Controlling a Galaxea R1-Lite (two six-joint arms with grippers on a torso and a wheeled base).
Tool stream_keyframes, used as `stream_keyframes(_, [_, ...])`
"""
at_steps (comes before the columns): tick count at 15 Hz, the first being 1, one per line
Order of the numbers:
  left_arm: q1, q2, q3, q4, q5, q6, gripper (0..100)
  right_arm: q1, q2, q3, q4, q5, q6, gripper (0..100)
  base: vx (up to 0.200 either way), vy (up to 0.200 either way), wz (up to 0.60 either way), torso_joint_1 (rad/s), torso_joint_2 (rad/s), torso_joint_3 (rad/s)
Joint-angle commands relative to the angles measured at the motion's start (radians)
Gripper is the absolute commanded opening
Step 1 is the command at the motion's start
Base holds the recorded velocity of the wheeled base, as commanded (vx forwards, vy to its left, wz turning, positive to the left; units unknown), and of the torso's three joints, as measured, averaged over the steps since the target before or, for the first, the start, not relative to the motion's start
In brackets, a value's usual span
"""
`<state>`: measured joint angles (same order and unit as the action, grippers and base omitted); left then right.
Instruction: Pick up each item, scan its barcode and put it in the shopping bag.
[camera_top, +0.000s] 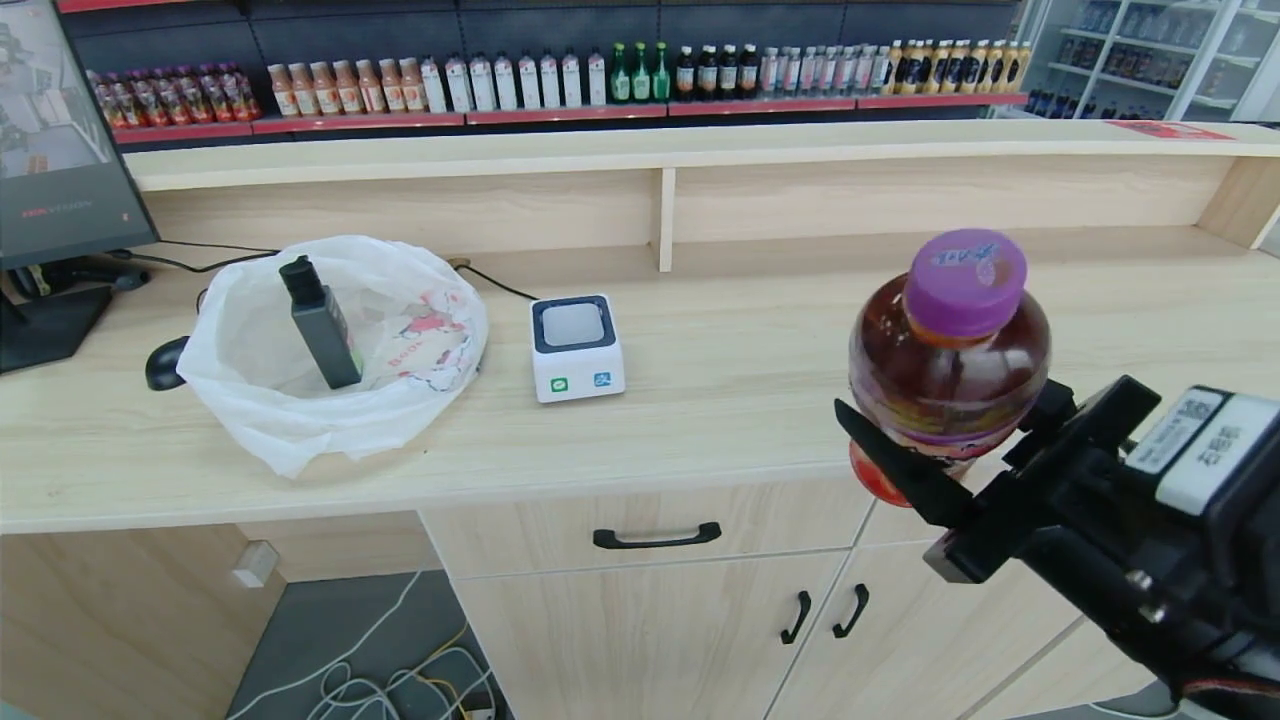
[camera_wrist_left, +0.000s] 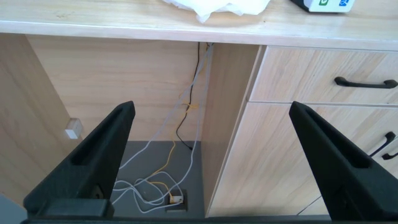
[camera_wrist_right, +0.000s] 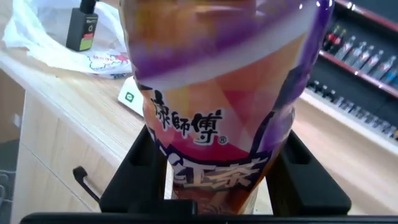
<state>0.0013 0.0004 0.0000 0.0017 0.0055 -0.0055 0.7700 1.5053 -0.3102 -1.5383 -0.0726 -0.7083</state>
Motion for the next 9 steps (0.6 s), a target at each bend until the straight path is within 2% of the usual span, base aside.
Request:
stream_keyframes(1, [0.000, 0.000, 0.000, 0.000, 0.001, -0.001, 100, 0.064, -0.011, -0.010, 0.000, -0.003, -0.099, 0, 0.000, 0.000, 0.00, 0.000, 0.00, 0.000])
stream_keyframes(4, [0.000, 0.000, 0.000, 0.000, 0.001, 0.001, 100, 0.140, -0.017, -0.061, 0.003, -0.004, -0.295, 0, 0.000, 0.000, 0.00, 0.000, 0.00, 0.000])
stream_keyframes(6, [0.000, 0.000, 0.000, 0.000, 0.001, -0.001, 100, 0.198, 0.003, -0.076, 0.010, -0.010, -0.364, 0, 0.000, 0.000, 0.00, 0.000, 0.00, 0.000])
stream_keyframes(9, [0.000, 0.000, 0.000, 0.000, 0.001, -0.001, 100, 0.311, 0.030, -0.079, 0.010, -0.079, -0.470, 0, 0.000, 0.000, 0.00, 0.000, 0.00, 0.000])
